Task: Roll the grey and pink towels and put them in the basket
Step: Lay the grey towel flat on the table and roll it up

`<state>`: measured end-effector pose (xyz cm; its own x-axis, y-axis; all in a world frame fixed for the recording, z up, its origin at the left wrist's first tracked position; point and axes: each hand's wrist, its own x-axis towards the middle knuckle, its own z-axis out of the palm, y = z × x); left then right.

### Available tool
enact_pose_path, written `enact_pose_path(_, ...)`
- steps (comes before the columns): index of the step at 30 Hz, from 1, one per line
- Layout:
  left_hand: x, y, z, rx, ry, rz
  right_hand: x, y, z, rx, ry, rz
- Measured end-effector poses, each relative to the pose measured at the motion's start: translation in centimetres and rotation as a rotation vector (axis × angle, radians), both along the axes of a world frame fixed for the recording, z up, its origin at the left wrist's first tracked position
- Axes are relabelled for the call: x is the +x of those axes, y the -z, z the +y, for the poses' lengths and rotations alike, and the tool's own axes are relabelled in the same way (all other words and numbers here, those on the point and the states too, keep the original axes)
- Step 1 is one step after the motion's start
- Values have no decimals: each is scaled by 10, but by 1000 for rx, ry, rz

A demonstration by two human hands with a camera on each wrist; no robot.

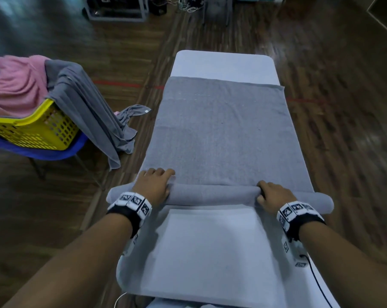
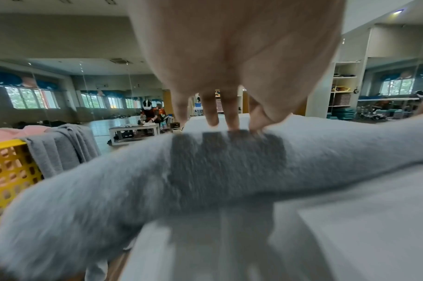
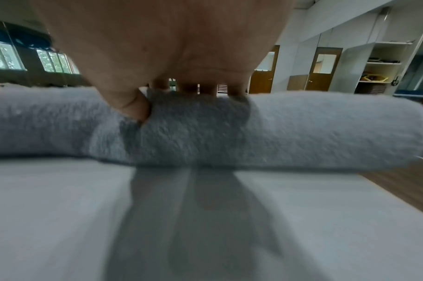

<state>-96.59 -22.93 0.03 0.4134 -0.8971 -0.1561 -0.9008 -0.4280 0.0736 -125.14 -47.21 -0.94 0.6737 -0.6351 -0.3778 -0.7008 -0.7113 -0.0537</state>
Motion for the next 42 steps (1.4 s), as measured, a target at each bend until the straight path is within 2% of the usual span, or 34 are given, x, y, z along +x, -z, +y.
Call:
enact_pose_path(2,-18,7,16,-145,13,-72,-21,13,10,-133,-6,-155)
enact_pose_path(3,-28,13,25,-159,19,-91,-30,19,16,-181,-14,-199)
enact_pose_path(7,-52,35,55,-55,9,-56,-53,39,39,-262,-46,-267)
enact_pose_path(10,-40,34,48,-17,-19,-25,-50,36,30,-191,-42,-161)
enact_pose_path(13,-16,22,20,109,-40,9,-35,21,9,-96,-38,-77)
enact_pose_path(16,1,7,-4,171,-104,116,-22,2,-6,-33,-19,-19)
enact_pose_path(17,4,5,-9,167,-121,100,-21,-1,-10,-53,-6,-22)
enact_pose_path(19,5,3,-9,88,-110,-36,-24,-3,-12,-157,4,-115)
enact_pose_path(22,-13,11,4,-8,-22,-150,-38,8,-2,-210,-33,-234)
enact_pose_path(27,-34,32,28,153,-89,-64,-57,27,7,-166,-96,-115)
enact_pose_path(30,-26,27,15,173,-118,1,-47,23,-4,-144,-88,-126)
enact_pose_path(36,-5,8,-17,264,-186,104,-19,7,-30,-63,-21,19)
enact_pose_path(39,-6,7,-16,132,-162,-28,-18,5,-37,-81,-18,70)
enact_pose_path(42,-21,15,-2,-25,-5,-202,-34,16,-30,-147,-59,-9)
